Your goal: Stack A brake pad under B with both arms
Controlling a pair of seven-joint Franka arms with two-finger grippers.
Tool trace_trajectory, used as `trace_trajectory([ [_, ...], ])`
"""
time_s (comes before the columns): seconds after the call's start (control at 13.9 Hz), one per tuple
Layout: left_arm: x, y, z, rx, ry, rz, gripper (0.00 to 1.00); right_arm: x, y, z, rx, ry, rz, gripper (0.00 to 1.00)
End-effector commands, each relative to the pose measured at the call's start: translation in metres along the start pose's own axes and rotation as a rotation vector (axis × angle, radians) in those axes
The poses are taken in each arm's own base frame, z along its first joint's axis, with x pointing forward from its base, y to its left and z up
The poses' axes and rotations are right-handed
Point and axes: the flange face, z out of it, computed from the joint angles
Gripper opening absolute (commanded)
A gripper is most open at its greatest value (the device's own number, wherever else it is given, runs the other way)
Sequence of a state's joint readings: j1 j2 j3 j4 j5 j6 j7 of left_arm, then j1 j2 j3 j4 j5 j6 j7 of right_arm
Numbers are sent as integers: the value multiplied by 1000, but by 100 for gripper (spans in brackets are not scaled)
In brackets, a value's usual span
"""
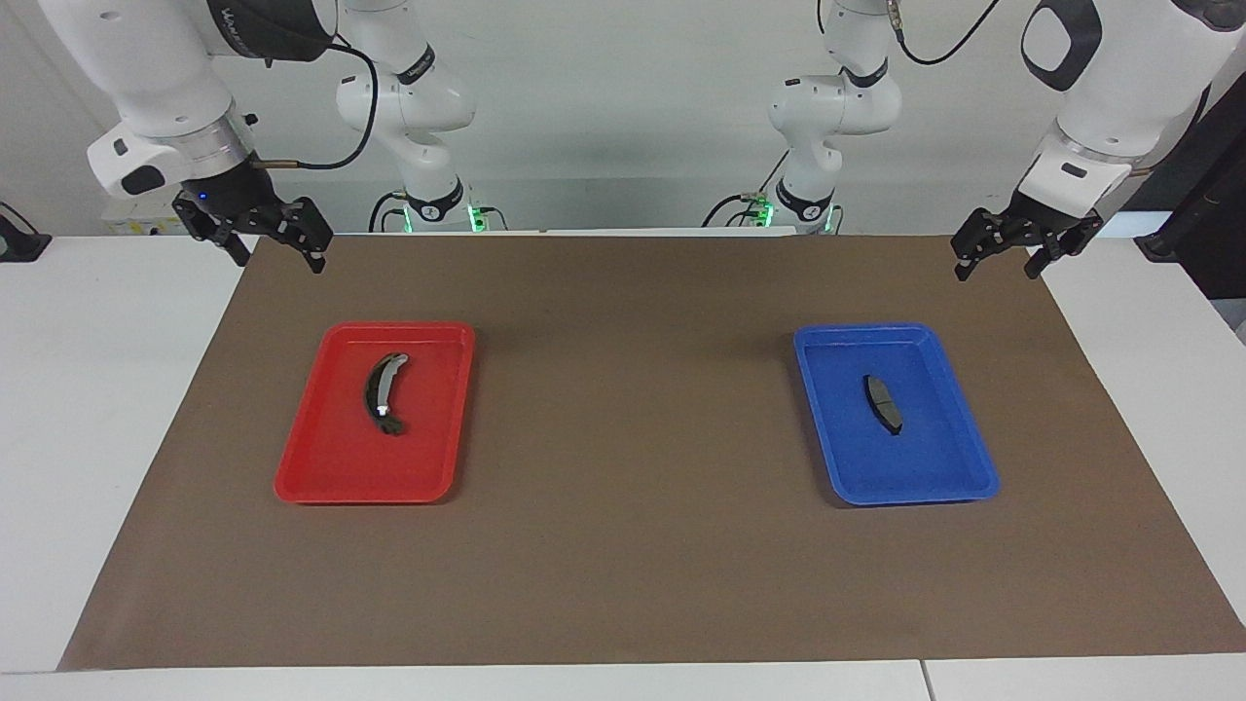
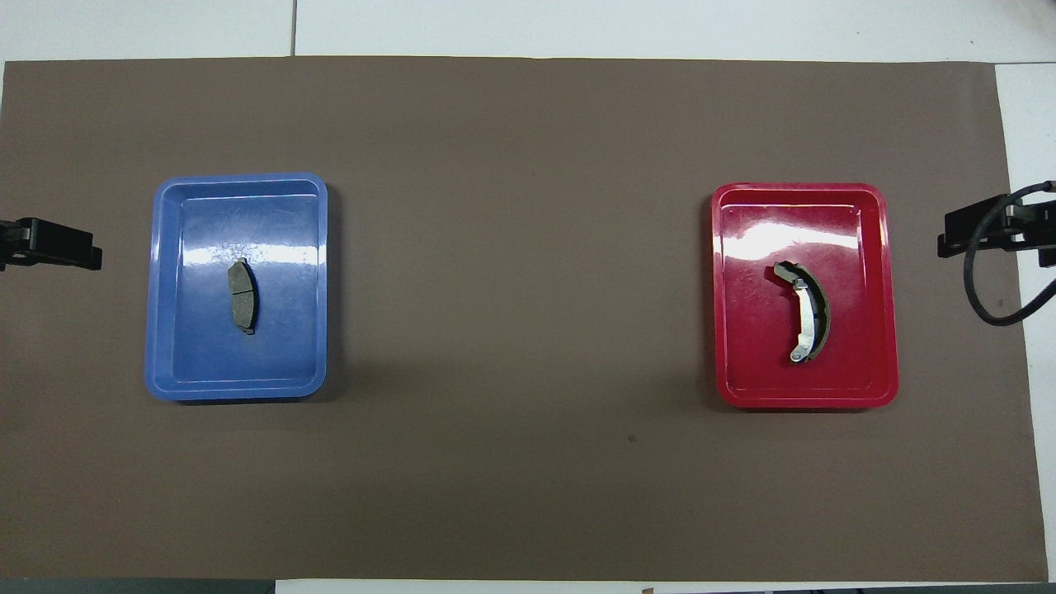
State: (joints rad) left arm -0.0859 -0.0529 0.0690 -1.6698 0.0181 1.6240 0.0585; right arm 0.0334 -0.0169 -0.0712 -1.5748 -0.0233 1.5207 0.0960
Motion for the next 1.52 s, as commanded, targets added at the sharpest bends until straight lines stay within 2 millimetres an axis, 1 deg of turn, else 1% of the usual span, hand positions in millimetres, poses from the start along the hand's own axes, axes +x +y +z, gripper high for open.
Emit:
trace_trajectory([
  [0.0, -5, 1, 1, 1, 7, 3, 99, -1, 0, -2, 12, -4, -13, 99],
  [0.58, -4, 1, 3, 1, 14, 6, 99, -1, 0, -2, 12, -4, -15, 99],
  [0.65, -3, 1, 6, 1, 20, 7, 99, -1, 0, -2, 12, -4, -15, 99],
  [0.72, -1, -3, 8, 4, 67, 2, 99, -1, 0, -2, 12, -4, -15, 99],
  [0.94, -17, -1, 42, 1, 131, 2, 99, -1, 0, -2, 12, -4, -13, 99],
  [1.08, -14, 1, 64, 1, 120, 7, 99, -1, 0, -2, 12, -4, -15, 99],
  [1.23, -10, 2, 95, 3, 138, 9, 99, -1, 0, -2, 12, -4, -15, 99],
  [1.37, -10, 5, 137, 3, 136, 6, 99, -2, 0, -2, 12, -5, -15, 99],
  [1.44, -7, 6, 152, 3, 119, 6, 99, -2, 0, -2, 12, -5, -15, 99],
])
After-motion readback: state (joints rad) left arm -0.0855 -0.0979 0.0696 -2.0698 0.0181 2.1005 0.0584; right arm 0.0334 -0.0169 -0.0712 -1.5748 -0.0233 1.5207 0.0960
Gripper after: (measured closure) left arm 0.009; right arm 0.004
